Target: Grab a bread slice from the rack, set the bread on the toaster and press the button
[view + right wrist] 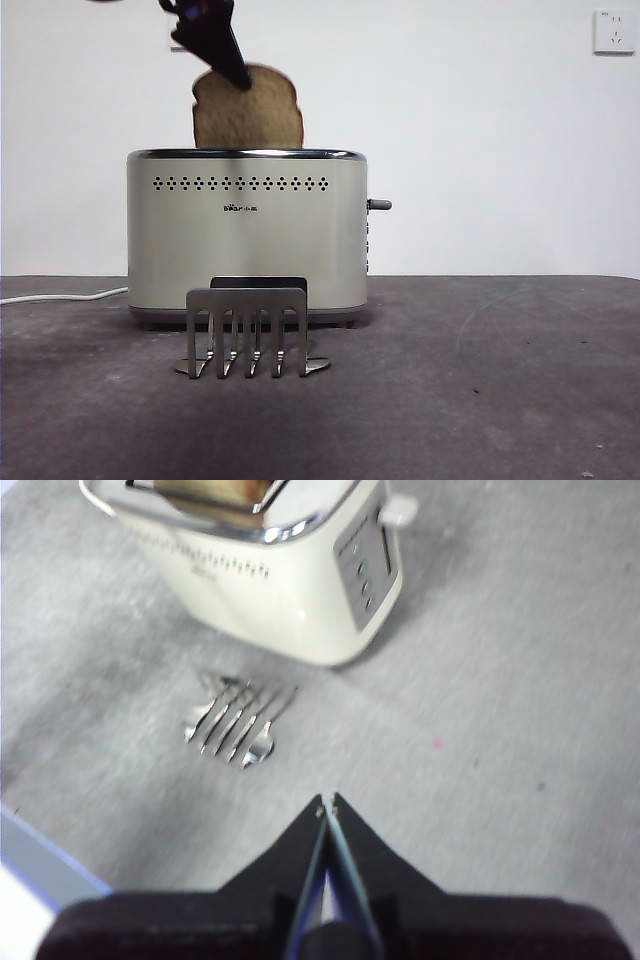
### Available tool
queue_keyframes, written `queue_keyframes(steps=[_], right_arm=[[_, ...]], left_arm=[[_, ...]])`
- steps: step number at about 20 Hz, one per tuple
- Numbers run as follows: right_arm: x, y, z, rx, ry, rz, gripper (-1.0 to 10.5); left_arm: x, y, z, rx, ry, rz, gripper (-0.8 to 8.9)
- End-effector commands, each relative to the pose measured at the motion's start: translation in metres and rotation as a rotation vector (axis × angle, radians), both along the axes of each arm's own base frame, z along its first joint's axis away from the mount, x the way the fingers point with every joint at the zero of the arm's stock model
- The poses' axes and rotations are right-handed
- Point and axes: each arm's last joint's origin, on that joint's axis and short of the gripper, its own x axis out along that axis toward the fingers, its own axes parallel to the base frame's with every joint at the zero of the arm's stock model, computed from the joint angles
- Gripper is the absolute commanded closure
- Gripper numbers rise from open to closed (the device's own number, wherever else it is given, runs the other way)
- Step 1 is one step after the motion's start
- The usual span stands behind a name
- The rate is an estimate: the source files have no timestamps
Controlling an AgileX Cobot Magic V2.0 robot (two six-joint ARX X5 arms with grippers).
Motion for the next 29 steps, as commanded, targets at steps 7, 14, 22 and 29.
queue_keyframes(steps=[7, 14, 22, 29], right_arm=[[0.042, 0.006, -0.006, 0.071, -0.047, 0.053, 9.6], [0.119, 0.02, -0.024, 0.319, -0.069, 0.09, 9.6], [0.202, 0.038, -0.069, 0.403, 0.031, 0.076, 9.6], [0.246, 0.062, -0.09, 0.398, 0.074, 0.11, 9.6]], left_arm=[[-0.002, 0.001, 0.012, -0.154, 0.026, 0.144, 5.52], [-0.061, 0.028, 0.071, -0.441, 0.099, 0.356, 5.53], [-0.145, 0.062, 0.107, -0.616, 0.246, 0.388, 5.62], [-0.164, 0.066, 0.109, -0.646, 0.36, 0.295, 5.63]])
